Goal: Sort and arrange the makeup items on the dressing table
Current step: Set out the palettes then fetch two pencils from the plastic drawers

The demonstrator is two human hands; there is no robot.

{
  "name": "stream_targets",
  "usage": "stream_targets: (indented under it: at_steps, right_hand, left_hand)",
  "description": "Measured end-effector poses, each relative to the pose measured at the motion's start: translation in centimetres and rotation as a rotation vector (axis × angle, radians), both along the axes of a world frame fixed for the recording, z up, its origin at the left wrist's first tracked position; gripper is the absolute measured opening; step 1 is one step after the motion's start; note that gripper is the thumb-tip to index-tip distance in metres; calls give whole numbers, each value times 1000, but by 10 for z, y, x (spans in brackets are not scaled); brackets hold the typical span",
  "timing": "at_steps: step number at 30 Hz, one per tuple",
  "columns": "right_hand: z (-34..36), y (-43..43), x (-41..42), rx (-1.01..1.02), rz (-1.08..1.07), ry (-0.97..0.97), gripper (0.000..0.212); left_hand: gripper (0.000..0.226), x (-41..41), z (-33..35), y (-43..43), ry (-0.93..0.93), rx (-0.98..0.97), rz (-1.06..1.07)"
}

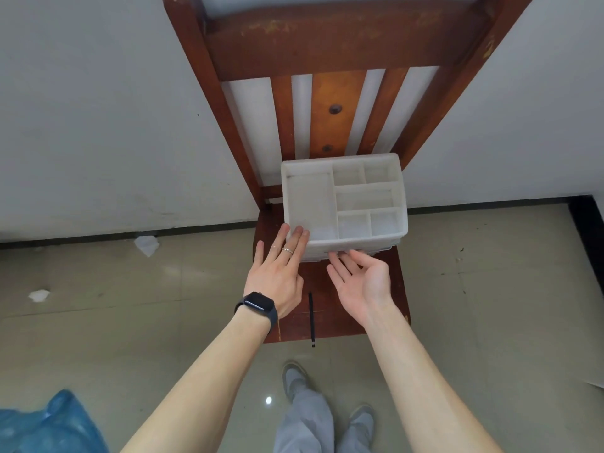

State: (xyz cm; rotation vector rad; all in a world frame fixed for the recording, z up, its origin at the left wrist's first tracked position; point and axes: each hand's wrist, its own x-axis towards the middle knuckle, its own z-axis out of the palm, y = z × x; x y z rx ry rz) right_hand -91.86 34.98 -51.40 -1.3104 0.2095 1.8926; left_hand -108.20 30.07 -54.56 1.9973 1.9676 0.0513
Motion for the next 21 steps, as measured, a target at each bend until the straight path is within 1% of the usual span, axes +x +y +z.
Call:
stream_targets:
  at_steps: [8,12,14,16,17,19,21]
  right_hand:
    - [3,16,-5,8,-20,40,43]
    - [-1,11,-1,37,20,51,41]
    - [-5,6,7,63,63,16,42]
    - [-11,0,17,96,141,-72,44]
    - [-14,-4,23,116,210,-151,43]
    - [-23,-14,37,178,421,-372,40]
    - [-36,-29,54,253,663,-631,35]
  left_hand:
    - [81,-1,-1,1,6,-5,-16]
    - [81,-3,-1,0,2,-12,-35]
    - [82,-2,0,1,22,-24,-36]
    - [84,-1,3,-1,43,17,-29]
    - [86,-1,4,-3,49,52,-29]
    - [88,2,5,-11,39,135,-33]
    - [86,6,2,-27,-26,212,-25]
